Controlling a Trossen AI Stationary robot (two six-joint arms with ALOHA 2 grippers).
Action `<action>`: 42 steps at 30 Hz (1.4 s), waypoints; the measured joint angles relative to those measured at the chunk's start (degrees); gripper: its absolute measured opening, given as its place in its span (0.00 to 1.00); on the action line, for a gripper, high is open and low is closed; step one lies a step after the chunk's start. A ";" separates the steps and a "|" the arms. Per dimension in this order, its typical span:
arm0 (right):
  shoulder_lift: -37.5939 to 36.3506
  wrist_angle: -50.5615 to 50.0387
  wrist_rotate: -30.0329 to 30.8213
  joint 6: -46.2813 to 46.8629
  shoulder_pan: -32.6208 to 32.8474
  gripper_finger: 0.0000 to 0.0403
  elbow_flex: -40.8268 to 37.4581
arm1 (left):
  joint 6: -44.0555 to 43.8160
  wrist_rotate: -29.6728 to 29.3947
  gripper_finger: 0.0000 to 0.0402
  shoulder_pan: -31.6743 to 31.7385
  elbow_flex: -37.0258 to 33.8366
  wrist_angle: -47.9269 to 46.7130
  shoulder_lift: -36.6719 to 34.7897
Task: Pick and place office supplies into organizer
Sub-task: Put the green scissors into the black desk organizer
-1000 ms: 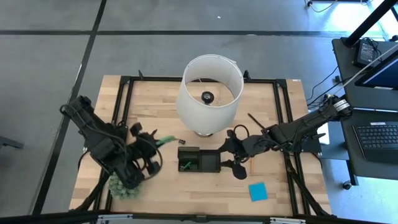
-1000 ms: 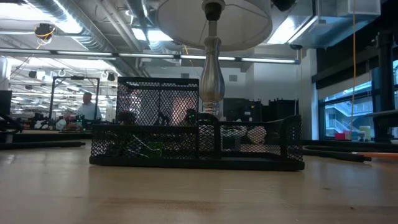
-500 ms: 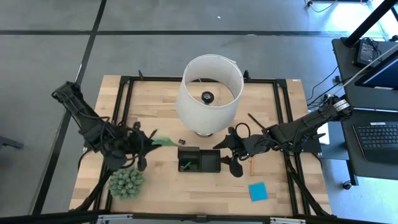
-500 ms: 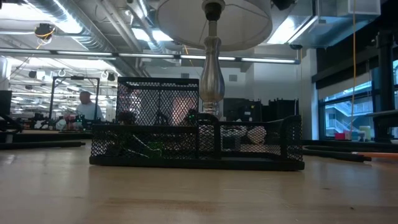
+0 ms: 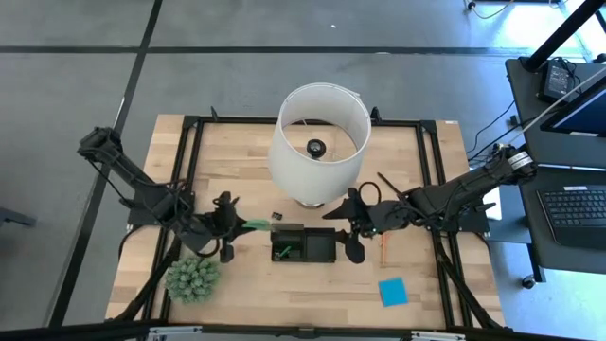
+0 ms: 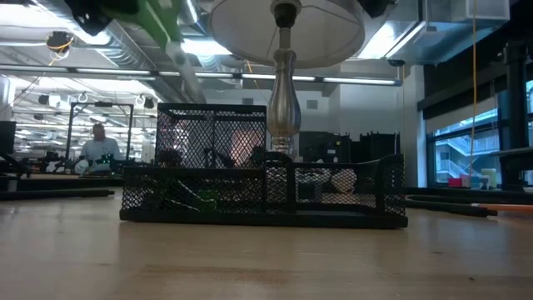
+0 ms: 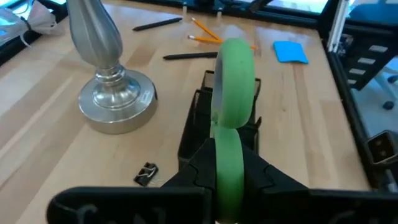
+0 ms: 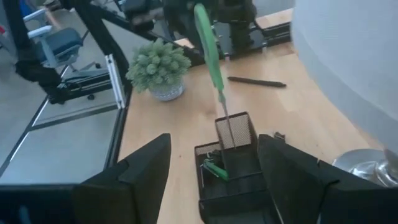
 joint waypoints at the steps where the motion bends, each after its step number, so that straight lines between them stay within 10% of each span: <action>1: 0.00 0.00 0.02 0.00 -0.08 0.60 0.00 | 0.76 0.31 0.04 0.43 -0.37 0.52 0.04; 27: 0.00 0.02 0.08 2.75 -0.07 0.60 0.00 | 9.17 12.77 0.04 11.47 -0.84 11.17 14.68; 42: 0.00 0.03 -0.02 2.78 -0.07 0.60 0.00 | 6.43 12.85 0.21 11.45 -0.90 10.53 14.95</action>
